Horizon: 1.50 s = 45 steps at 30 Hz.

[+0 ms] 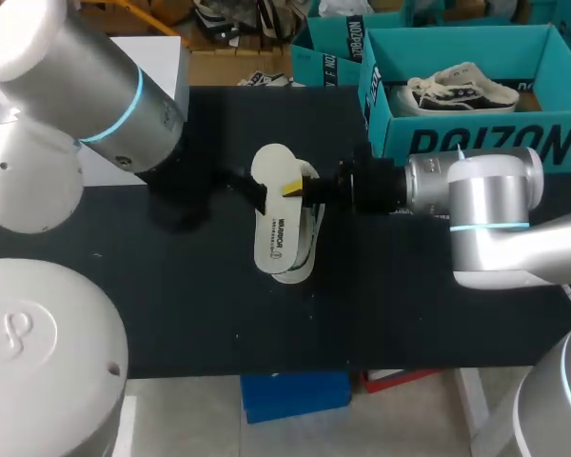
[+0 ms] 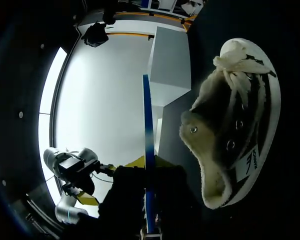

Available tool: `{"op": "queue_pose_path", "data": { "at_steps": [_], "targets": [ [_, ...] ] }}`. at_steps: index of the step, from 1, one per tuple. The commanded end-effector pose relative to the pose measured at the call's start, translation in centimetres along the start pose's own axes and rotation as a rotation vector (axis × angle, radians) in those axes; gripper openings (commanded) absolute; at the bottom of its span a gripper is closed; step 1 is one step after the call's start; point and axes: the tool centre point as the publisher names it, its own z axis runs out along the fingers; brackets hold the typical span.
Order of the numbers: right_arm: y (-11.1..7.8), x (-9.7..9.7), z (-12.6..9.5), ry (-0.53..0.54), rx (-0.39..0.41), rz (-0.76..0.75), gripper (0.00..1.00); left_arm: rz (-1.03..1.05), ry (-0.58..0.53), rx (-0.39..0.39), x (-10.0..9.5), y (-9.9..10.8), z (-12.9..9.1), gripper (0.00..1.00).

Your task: Take the shoe out of the shoebox, open the shoe tongue, remove and reinsert the insole, then place the shoe into the shoebox

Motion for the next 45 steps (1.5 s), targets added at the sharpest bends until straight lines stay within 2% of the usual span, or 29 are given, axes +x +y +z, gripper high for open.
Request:
{"op": "queue_pose_path", "data": {
  "at_steps": [1,7,12,21,27,34,45],
  "targets": [
    [0.0,-0.1,0.1,0.0,0.0,0.0,0.0,0.0,0.164,-0.003,-0.3,-0.1,-0.1,1.0],
    [0.0,-0.1,0.1,0.0,0.0,0.0,0.0,0.0,0.164,-0.003,-0.3,-0.1,-0.1,1.0],
    [0.0,-0.1,0.1,0.0,0.0,0.0,0.0,-0.037,0.196,0.046,-0.6,1.2,1.3,1.0],
    [0.0,-0.1,0.1,0.0,0.0,0.0,0.0,-0.078,0.261,0.083,-2.5,2.8,2.9,1.0],
    [0.0,-0.1,0.1,0.0,0.0,0.0,0.0,-0.118,0.317,0.099,-3.8,3.7,3.2,1.0],
    [0.0,-0.1,0.1,0.0,0.0,0.0,0.0,-0.15,0.377,0.125,-4.3,3.5,3.4,1.0],
    [0.0,-0.1,0.1,0.0,0.0,0.0,0.0,-0.16,0.392,0.156,-4.2,3.3,4.0,1.0]
  ]
}}
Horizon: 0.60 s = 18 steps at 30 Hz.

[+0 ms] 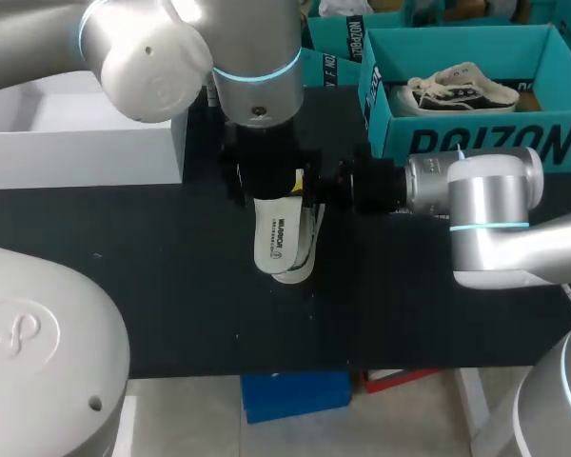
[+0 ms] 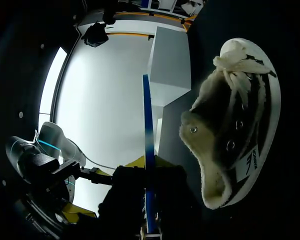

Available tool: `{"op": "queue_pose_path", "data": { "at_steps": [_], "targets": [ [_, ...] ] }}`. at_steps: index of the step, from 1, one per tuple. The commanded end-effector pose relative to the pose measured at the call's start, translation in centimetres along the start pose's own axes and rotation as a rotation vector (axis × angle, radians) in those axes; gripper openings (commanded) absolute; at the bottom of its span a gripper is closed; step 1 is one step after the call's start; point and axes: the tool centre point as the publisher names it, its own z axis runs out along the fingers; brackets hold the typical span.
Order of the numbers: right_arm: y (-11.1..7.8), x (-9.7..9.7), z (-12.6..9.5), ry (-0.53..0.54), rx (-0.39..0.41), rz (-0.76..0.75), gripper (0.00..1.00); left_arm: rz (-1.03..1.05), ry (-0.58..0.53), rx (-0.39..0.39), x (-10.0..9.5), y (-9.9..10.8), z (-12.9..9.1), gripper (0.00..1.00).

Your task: Take the shoe out of the shoebox, open the shoe tongue, remove and reinsert the insole, then place the shoe into the shoebox

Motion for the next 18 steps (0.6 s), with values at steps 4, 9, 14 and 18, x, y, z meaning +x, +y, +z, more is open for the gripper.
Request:
{"op": "queue_pose_path", "data": {
  "at_steps": [4,9,14,18],
  "targets": [
    [0.0,-0.1,0.1,0.0,-0.001,0.0,0.0,0.002,0.021,0.001,-0.6,1.0,0.2,1.0],
    [0.0,-0.1,0.1,0.0,-0.001,0.0,0.0,0.003,0.014,0.002,-0.6,2.7,0.5,1.0],
    [0.0,-0.1,0.1,0.0,-0.001,0.0,0.0,0.004,0.008,0.002,-0.6,4.5,0.5,1.0],
    [0.0,-0.1,0.1,0.0,-0.001,0.0,0.0,0.006,0.0,0.004,-0.4,6.1,0.6,1.0]
  ]
}}
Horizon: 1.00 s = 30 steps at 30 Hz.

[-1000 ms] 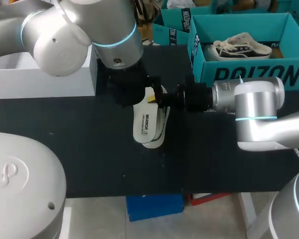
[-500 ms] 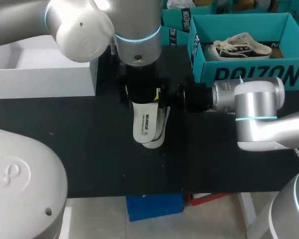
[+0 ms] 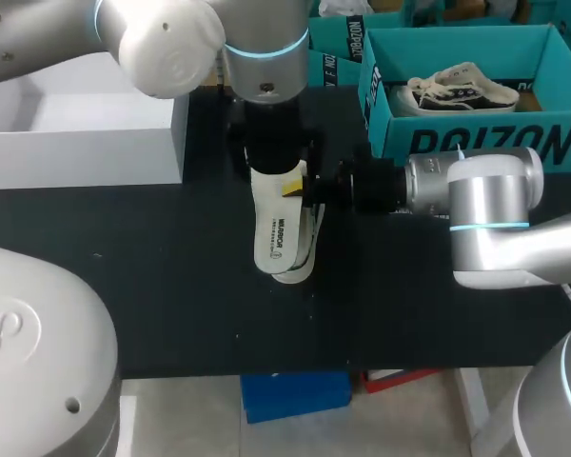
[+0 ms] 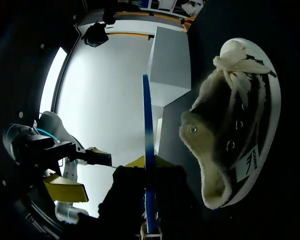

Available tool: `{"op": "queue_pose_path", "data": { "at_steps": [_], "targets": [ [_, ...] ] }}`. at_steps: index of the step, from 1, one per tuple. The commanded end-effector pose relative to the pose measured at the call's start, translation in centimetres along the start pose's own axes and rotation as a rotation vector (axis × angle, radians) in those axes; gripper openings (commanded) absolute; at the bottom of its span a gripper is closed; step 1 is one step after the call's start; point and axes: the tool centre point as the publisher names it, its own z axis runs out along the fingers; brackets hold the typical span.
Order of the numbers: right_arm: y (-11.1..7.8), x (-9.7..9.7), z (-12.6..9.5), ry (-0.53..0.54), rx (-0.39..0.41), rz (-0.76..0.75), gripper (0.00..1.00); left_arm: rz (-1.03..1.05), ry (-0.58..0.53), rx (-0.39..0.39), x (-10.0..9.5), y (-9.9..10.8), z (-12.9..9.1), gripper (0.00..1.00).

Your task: Take the shoe out of the shoebox, open the shoe tongue, remove and reinsert the insole, then place the shoe into the shoebox

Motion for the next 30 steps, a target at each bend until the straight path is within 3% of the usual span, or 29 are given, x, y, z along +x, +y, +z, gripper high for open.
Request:
{"op": "queue_pose_path", "data": {
  "at_steps": [1,16,30],
  "targets": [
    [0.0,-0.1,0.1,0.0,-0.001,0.0,0.0,0.005,-0.004,0.015,0.0,1.8,0.3,1.0],
    [0.0,-0.1,0.1,0.0,-0.001,0.0,0.0,-0.016,-0.012,0.038,0.3,8.4,1.9,1.0],
    [0.0,-0.1,0.1,0.0,-0.001,0.0,0.0,-0.036,-0.035,0.064,0.0,13.0,3.1,1.0]
  ]
}}
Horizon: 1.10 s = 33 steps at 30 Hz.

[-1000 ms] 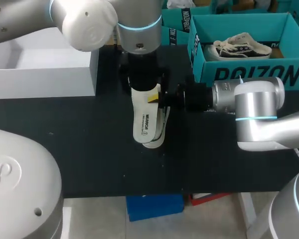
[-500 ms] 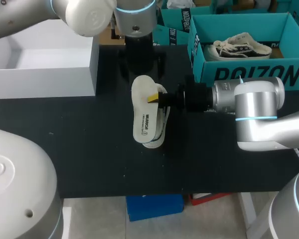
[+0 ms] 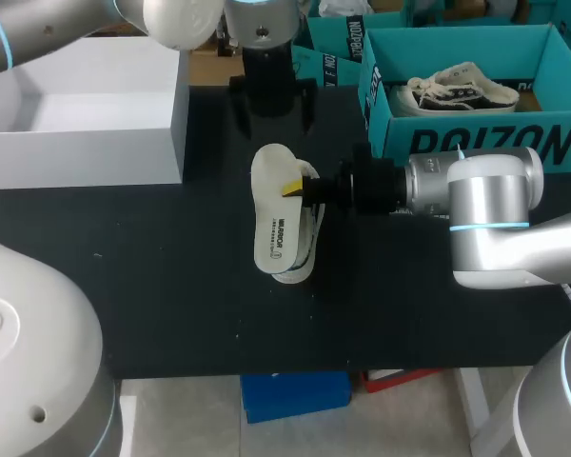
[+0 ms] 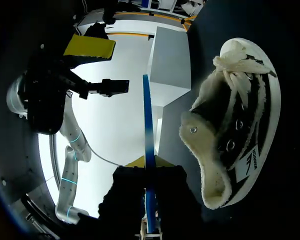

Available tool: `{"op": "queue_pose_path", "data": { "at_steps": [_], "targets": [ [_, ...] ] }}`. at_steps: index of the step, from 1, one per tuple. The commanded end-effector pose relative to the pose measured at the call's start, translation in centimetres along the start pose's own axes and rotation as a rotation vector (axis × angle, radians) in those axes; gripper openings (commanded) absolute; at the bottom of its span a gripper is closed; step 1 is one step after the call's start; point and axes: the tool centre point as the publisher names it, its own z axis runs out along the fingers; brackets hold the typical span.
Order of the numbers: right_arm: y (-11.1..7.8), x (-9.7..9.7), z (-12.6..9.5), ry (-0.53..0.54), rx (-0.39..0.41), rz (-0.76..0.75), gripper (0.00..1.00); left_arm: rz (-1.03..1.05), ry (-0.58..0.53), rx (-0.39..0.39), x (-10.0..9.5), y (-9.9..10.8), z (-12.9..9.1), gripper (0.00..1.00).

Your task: Take the shoe out of the shoebox, open the shoe tongue, remove and reinsert the insole, then place the shoe into the shoebox

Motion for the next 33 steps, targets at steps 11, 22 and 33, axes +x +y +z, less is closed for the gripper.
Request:
{"op": "queue_pose_path", "data": {
  "at_steps": [11,22,33],
  "targets": [
    [0.0,-0.1,0.1,0.0,-0.001,0.0,0.0,0.003,0.003,0.02,-0.6,0.8,0.3,1.0],
    [0.0,-0.1,0.1,0.0,-0.001,0.0,0.0,0.005,-0.005,0.022,-0.3,-2.5,-0.9,1.0],
    [0.0,-0.1,0.1,0.0,-0.001,0.0,0.0,-0.017,0.037,-0.009,0.4,-7.1,-2.8,1.0]
  ]
}}
